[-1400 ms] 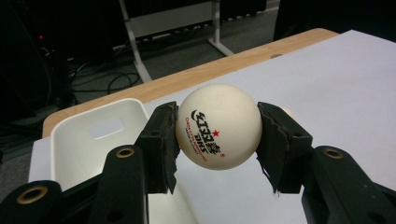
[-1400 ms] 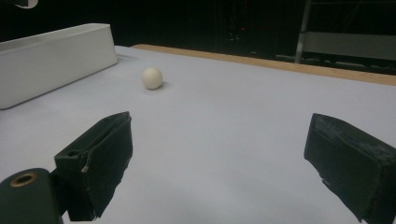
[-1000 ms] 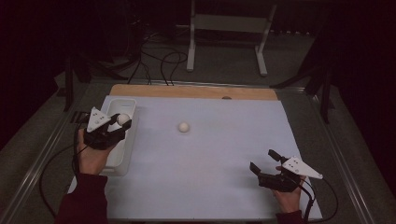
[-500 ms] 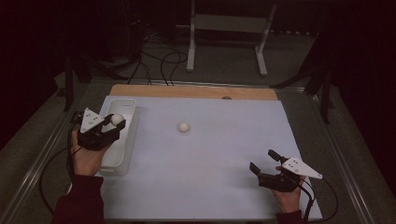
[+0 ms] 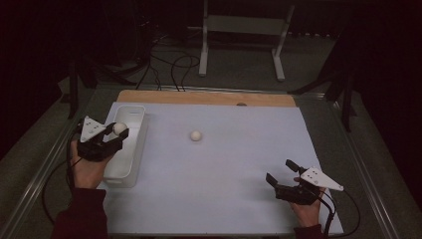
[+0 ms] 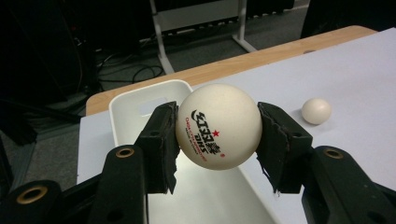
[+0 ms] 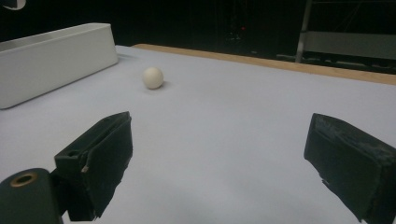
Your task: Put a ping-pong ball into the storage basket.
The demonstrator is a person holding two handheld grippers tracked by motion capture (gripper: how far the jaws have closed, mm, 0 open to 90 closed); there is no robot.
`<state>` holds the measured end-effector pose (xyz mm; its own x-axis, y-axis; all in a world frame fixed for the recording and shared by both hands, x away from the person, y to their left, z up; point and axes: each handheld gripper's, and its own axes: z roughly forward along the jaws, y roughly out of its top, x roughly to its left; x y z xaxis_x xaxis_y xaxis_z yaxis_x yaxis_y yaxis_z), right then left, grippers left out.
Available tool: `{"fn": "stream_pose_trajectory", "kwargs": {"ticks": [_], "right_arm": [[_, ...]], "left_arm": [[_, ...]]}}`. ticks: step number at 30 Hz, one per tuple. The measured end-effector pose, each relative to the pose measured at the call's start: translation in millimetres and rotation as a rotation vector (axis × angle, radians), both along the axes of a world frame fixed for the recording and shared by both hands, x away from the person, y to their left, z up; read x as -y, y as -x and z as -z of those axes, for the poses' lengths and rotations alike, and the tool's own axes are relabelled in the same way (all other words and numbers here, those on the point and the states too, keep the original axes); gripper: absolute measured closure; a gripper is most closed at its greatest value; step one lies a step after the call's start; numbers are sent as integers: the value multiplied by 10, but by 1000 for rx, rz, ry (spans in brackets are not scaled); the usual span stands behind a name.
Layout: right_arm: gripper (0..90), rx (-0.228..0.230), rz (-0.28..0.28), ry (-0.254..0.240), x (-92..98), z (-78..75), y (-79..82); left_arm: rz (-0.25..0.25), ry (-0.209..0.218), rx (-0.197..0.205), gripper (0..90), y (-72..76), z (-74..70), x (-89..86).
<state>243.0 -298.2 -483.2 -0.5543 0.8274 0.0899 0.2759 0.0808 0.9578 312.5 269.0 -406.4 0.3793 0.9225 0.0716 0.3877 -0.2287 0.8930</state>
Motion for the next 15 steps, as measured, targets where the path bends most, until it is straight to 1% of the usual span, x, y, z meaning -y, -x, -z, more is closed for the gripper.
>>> {"fn": "stream_pose_trajectory", "kwargs": {"ticks": [5, 15], "right_arm": [[77, -2, -1, 1, -1, 1, -1], [77, -1, 0, 0, 0, 0, 0]], "left_arm": [[-9, 8, -8, 507, 2, 9, -49], [-18, 18, -10, 507, 22, 11, -138]]}}
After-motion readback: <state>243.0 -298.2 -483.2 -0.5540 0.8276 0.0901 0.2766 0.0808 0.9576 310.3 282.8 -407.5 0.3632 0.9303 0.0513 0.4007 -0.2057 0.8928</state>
